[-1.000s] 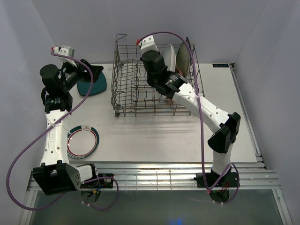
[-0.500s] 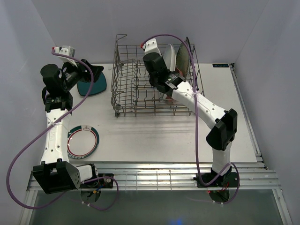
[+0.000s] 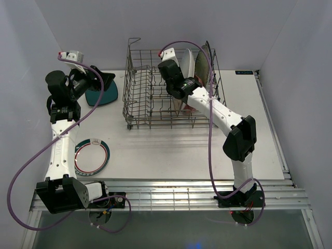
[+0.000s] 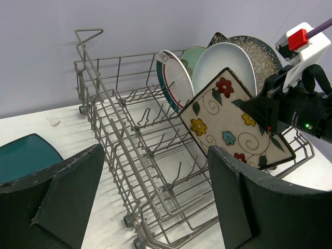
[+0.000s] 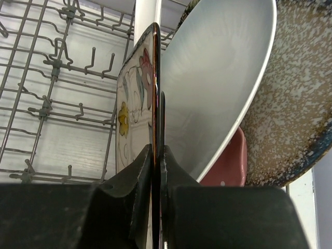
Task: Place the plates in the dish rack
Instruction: Insert the plate into the dish rack.
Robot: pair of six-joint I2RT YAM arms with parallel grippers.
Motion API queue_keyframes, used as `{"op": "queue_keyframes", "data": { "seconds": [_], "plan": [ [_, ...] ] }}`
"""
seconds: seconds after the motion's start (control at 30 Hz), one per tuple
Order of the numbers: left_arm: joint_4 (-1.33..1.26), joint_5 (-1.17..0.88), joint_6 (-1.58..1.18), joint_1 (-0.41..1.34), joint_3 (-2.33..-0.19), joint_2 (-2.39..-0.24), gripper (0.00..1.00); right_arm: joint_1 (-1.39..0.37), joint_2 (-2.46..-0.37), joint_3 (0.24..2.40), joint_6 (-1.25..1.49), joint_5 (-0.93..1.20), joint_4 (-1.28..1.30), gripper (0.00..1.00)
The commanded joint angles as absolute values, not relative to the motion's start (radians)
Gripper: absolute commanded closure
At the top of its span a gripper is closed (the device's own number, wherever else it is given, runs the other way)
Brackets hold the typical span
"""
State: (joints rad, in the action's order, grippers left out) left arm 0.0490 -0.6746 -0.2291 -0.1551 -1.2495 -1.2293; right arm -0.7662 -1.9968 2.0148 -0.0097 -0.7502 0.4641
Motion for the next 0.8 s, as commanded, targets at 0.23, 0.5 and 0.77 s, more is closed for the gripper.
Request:
{"op": "queue_keyframes", "data": {
  "seconds": [0.23, 0.5, 0.77],
  "plan": [
    [0.052, -0.690, -0.222, -0.155, -1.249, -1.233, 0.09, -0.726, -2.020, 2.206, 0.084, -0.749, 0.472, 0.92],
    [0.057, -0.693, -0.221, -0.155, -1.252, -1.239, 0.09, -0.672, -2.023, 2.210, 0.166, -0.684, 0.534, 0.92],
    [0.061, -0.696, -0.222, -0.153, -1.256, -1.246, 0.09, -0.657, -2.019, 2.210, 0.181, -0.676, 0.548, 0.84]
  ]
}}
